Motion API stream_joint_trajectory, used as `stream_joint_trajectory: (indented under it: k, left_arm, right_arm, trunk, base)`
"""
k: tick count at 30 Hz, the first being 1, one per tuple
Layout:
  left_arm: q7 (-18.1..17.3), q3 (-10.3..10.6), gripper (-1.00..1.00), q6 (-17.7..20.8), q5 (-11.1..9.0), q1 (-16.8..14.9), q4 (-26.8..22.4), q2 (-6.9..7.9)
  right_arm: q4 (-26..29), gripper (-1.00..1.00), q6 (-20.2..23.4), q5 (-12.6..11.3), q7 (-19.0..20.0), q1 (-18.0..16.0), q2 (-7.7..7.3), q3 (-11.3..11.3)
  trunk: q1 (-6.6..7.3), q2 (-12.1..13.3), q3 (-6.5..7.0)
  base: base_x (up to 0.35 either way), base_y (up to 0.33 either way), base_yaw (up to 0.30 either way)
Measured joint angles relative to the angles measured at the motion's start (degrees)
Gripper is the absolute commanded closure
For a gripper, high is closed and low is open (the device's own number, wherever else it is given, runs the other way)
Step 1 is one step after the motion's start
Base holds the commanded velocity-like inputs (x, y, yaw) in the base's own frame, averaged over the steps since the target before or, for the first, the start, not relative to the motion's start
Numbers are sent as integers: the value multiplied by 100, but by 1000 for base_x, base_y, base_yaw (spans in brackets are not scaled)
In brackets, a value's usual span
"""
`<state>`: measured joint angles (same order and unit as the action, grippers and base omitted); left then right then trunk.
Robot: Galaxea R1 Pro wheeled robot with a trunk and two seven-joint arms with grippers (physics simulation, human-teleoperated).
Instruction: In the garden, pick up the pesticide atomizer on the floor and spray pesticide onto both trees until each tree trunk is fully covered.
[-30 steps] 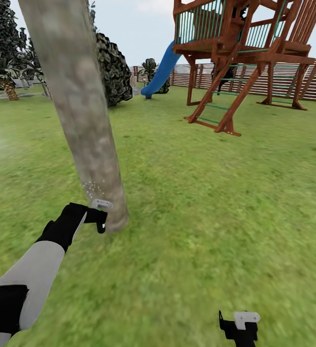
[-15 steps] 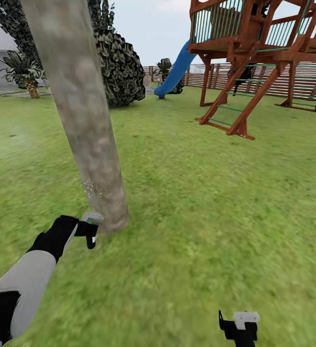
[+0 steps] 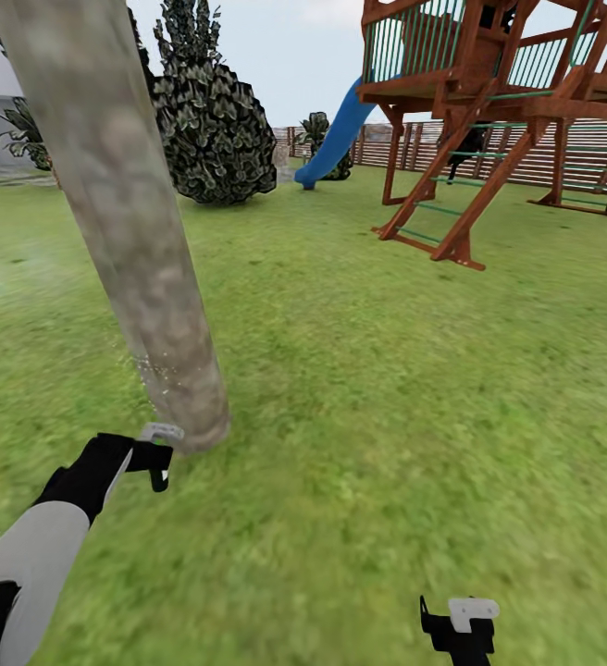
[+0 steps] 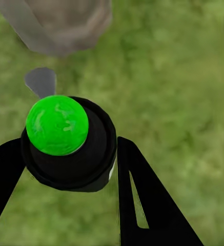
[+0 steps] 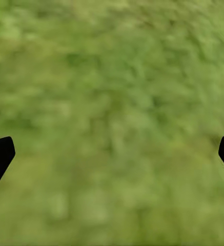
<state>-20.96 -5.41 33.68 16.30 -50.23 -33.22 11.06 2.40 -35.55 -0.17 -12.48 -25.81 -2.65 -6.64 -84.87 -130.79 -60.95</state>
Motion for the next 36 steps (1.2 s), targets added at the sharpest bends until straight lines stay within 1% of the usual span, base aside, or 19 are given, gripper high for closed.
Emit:
stream_joint_trajectory:
  k: [2, 4, 6, 8, 11, 13, 15, 18, 21, 25, 27, 28, 29, 30, 33, 36]
  left_arm:
    - [3, 1, 100, -13, -25, 16, 4, -39]
    - [4, 4, 100, -25, -26, 25, 153, -87]
    - [5, -1, 100, -171, 14, 24, 221, -68]
    - [5, -10, 100, -296, 38, 24, 245, -4]
    - [5, -3, 100, -333, 38, 56, 254, 60]
    - [11, 4, 100, -344, 23, 146, 243, 32]
    - [46, -3, 100, -392, -9, 170, 244, 7]
    - [91, -17, 100, -738, -39, 181, 247, -1]
    - [95, -23, 100, -784, -23, 183, 247, 13]
    - [98, -10, 100, -800, -63, 194, 252, 0]
    - [101, -1, 100, -813, -74, 243, 375, -35]
    - [111, 4, 100, -824, -73, 275, 450, -111]
    - [239, 6, 100, -839, -61, 311, 493, -189]
    - [317, 6, 100, -883, -62, 322, 505, -205]
    - [380, 7, 100, -1078, -84, 380, 513, -229]
    - [384, -1, 100, -1125, -139, 399, 514, -226]
  right_arm:
    - [0, -100, 0, 0, 0, 0, -1, 0]
    - [0, -100, 1, 0, 0, 0, 0, 0]
    - [0, -100, -2, 0, 0, 0, 2, 0]
    - [0, -100, 0, 0, 0, 0, 2, 0]
    - [0, -100, -1, 0, 0, 0, 2, 0]
    - [0, -100, 0, 0, 0, 0, 2, 0]
    - [0, -100, 1, 0, 0, 0, 2, 1]
    - [-1, -100, 0, 0, 0, -1, 2, 1]
    - [-1, -100, 0, 0, 0, -1, 3, 1]
    - [0, -100, 1, 0, 0, 0, 2, 0]
    - [0, -100, 0, 0, 0, 0, -2, 0]
    - [0, -100, -1, 0, -1, 0, -3, 0]
    - [0, -100, -2, 0, -1, 0, 0, 0]
    - [-1, -100, -2, 0, -1, 0, 1, -1]
    - [-1, -100, -2, 0, -2, 0, 2, 0]
    - [-1, -100, -2, 0, -2, 0, 3, -1]
  trunk:
    - [0, 0, 0]
    - [-1, 0, 0]
    - [0, 0, 0]
    - [0, 0, 0]
    - [0, 0, 0]
    - [-1, 0, 0]
    - [0, 0, 0]
    - [0, 0, 0]
    - [0, 0, 0]
    - [0, 0, 0]
    - [0, 0, 0]
    - [1, 0, 0]
    - [1, 0, 0]
    - [1, 0, 0]
    - [0, 0, 0]
    - [0, 0, 0]
  base:
    - [6, -6, 0]
    - [1, -1, 0]
    - [0, 0, 0]
    - [0, 0, 0]
    - [0, 0, 0]
    - [0, 0, 9]
    - [0, 0, 130]
    - [0, 0, 251]
    - [0, 0, 265]
    - [2, 0, 55]
    - [117, -82, 6]
    - [157, -212, 1]
    - [115, -243, 0]
    - [63, -257, 0]
    - [21, -268, 0]
    - [1, -275, 0]
